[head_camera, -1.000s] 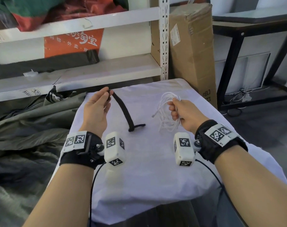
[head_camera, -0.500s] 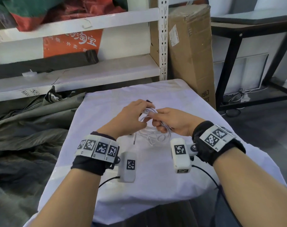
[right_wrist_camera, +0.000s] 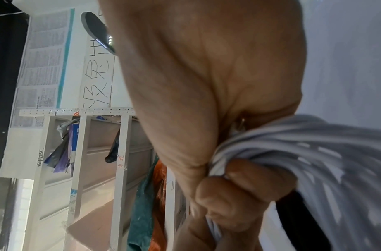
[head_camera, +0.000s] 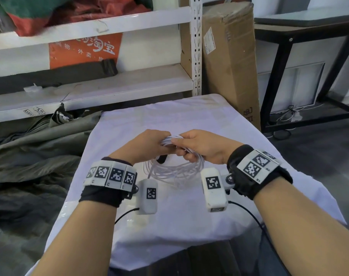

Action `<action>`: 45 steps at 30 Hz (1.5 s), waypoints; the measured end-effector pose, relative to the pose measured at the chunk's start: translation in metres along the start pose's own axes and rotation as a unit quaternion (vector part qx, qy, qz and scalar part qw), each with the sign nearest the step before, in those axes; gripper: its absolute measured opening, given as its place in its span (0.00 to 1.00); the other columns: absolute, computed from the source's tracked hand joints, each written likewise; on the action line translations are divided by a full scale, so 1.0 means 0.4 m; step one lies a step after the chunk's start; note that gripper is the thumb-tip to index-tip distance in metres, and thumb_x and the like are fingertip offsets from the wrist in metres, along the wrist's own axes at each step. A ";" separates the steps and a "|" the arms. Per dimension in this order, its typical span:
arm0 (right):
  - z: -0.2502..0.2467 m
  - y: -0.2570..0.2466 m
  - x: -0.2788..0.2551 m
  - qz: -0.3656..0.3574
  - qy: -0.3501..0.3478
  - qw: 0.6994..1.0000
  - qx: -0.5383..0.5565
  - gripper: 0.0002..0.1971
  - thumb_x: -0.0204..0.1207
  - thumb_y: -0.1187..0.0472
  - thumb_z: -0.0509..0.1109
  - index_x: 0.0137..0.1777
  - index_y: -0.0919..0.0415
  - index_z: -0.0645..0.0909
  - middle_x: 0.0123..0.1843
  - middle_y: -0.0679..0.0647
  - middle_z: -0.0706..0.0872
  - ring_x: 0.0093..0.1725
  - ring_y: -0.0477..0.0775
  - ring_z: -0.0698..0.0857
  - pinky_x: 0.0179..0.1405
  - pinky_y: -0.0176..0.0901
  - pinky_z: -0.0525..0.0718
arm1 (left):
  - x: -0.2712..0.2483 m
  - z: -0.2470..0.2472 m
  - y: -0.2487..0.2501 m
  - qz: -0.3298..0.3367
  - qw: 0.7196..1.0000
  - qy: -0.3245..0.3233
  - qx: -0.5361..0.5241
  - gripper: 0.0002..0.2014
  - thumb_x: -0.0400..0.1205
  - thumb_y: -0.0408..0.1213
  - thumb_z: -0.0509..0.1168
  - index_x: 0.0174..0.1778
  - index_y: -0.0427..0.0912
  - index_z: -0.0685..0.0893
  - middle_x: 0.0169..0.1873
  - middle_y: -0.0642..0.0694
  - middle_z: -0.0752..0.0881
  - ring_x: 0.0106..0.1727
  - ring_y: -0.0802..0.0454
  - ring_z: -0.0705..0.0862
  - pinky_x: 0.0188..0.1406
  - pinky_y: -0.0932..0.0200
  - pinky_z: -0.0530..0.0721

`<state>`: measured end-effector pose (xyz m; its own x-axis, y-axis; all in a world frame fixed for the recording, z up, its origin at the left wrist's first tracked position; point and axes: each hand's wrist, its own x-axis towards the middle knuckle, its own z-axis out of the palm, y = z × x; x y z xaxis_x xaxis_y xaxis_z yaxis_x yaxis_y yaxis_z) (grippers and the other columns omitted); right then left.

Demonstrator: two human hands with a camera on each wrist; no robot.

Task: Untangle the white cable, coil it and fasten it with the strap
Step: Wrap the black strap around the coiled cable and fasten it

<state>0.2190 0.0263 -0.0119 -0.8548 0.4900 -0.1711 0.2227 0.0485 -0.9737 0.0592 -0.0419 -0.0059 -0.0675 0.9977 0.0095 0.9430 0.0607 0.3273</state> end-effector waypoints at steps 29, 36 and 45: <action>-0.024 -0.002 0.016 -0.071 0.049 0.992 0.091 0.16 0.87 0.50 0.54 0.53 0.60 0.78 0.28 0.47 0.68 0.21 0.43 0.58 0.20 0.34 0.56 | -0.024 -0.009 -0.019 -0.009 0.942 0.024 -0.336 0.19 0.84 0.49 0.59 0.46 0.33 0.78 0.25 0.54 0.73 0.29 0.56 0.69 0.37 0.59 0.70; -0.022 0.005 0.015 -0.051 0.106 0.990 0.073 0.15 0.85 0.53 0.59 0.37 0.57 0.75 0.26 0.48 0.67 0.20 0.43 0.57 0.18 0.34 0.56 | -0.012 -0.004 -0.016 -0.052 0.949 0.051 -0.306 0.20 0.83 0.54 0.59 0.45 0.38 0.83 0.34 0.51 0.82 0.35 0.57 0.78 0.42 0.63 0.75; -0.016 0.018 0.024 -0.024 0.176 0.982 0.067 0.21 0.85 0.54 0.61 0.28 0.54 0.66 0.26 0.49 0.68 0.17 0.43 0.58 0.15 0.31 0.58 | -0.007 -0.051 0.009 -0.018 0.854 0.158 -0.496 0.13 0.85 0.22 0.55 0.57 0.36 0.84 0.46 0.44 0.87 0.38 0.60 0.86 0.48 0.68 0.84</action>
<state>0.2156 0.0370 -0.0195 -0.6433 0.7610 -0.0846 0.1016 -0.0247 -0.9945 0.0562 -0.0452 0.0145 -0.3232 0.9279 0.1858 0.2095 -0.1213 0.9703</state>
